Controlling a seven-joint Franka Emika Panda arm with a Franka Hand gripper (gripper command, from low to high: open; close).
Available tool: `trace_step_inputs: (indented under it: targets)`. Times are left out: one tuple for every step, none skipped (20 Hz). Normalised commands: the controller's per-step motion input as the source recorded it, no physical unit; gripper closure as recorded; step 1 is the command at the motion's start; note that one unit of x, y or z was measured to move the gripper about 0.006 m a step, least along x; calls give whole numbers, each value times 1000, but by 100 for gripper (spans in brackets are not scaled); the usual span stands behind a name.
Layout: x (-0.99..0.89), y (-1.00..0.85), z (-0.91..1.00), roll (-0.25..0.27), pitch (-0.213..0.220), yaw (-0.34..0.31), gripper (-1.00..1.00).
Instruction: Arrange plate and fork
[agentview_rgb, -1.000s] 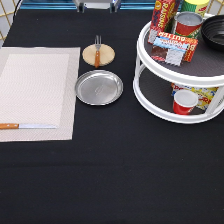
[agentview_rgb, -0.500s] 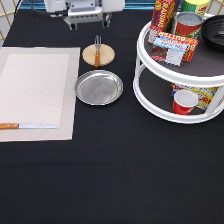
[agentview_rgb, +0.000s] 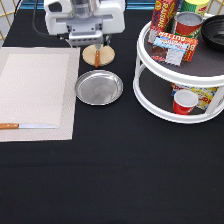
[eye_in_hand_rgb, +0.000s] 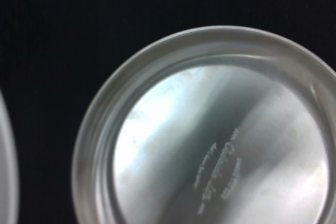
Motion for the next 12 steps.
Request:
trace_step_inputs:
  targets:
    - [417,-14,-363,36,-7,0,-100]
    - [386,0,-360,33,-14,0,-100]
    - [383,0,-374,20,-14,0,-100]
    - [391,0,-377,2,-14,0,-100]
    - [340,23,-406,0,-20,0,-100]
    - [271,9,-446,10,-24,0,-100]
    - [217,20,-446,18,-31,0,-100]
    - [249,123,-389,11,-15,0,-100]
    - [254,111,-394,9,-14,0,-100]
    - [260,134,-340,13,-14,0,-100]
    - [274,143,-331,12,-14,0,-100]
    - [289,126,-306,23,-13,0,-100]
